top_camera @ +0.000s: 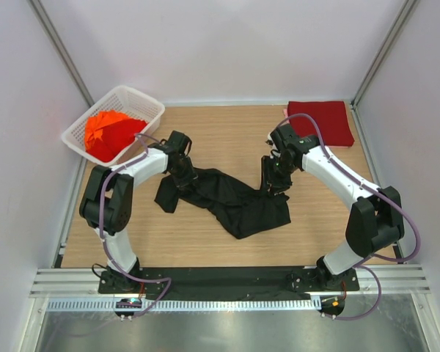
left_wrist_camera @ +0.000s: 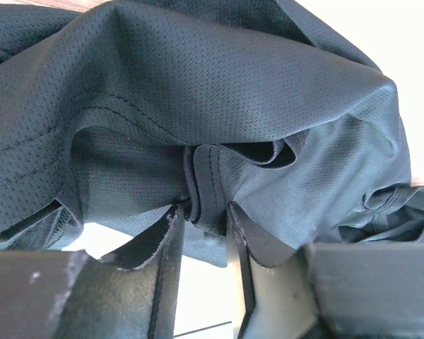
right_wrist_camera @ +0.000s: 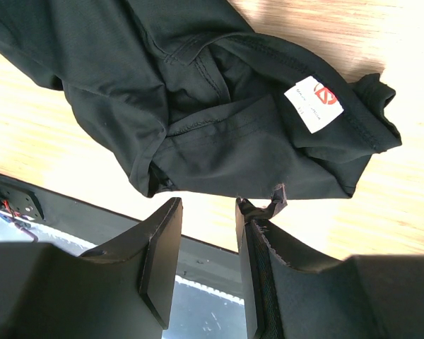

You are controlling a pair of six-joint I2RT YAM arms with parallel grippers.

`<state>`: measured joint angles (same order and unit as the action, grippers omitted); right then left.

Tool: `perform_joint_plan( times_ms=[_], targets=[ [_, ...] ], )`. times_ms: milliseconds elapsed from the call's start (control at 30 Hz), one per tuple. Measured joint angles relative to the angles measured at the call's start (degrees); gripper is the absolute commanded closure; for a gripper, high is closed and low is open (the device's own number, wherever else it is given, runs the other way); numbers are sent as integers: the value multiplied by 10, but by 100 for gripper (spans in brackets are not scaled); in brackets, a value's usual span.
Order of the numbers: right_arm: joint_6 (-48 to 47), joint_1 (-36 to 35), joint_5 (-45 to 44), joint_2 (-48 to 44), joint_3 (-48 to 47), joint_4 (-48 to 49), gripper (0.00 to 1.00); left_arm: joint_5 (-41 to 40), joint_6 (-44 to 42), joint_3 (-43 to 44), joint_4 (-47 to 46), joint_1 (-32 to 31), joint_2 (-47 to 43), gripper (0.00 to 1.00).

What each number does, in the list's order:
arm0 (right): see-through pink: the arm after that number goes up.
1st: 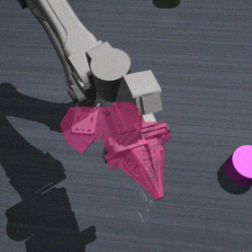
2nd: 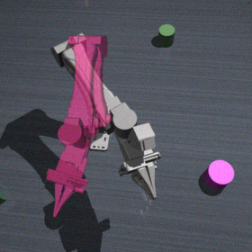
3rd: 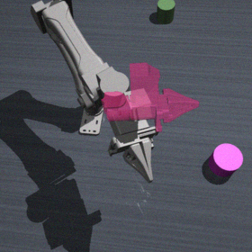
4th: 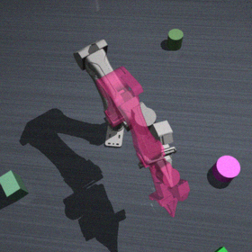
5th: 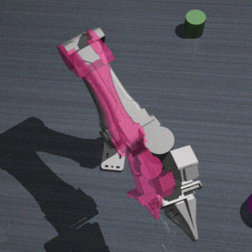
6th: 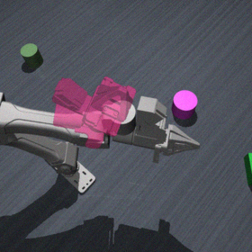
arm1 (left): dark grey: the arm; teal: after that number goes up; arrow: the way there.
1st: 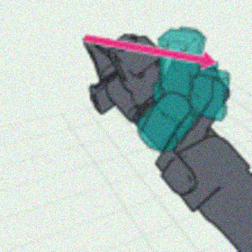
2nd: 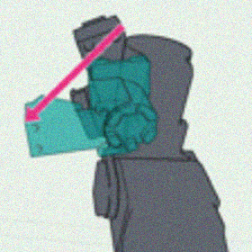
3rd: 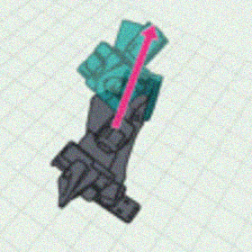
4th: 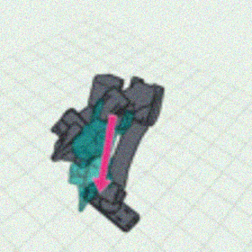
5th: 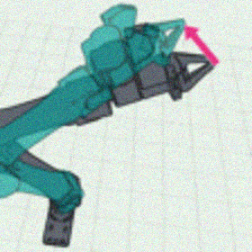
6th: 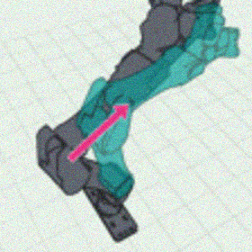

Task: Fold and stack the t-shirts
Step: Flatten the tshirt out

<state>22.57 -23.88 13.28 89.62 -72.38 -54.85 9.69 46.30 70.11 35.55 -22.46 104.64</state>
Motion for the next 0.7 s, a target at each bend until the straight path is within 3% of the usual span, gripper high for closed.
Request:
perform_joint_plan(
  times_ms=[133,333,400,700],
  targets=[
    [0,0,2,0,0,0,57,0,0,0,-1,0,0,71],
    [-2,0,2,0,0,1,58,5,1,0,-2,0,0,88],
    [-2,0,2,0,3,3,58,6,1,1,-1,0,0,100],
    [34,0,-17,30,9,26,61,-4,-3,2,31,-5,-56,100]
  ],
)
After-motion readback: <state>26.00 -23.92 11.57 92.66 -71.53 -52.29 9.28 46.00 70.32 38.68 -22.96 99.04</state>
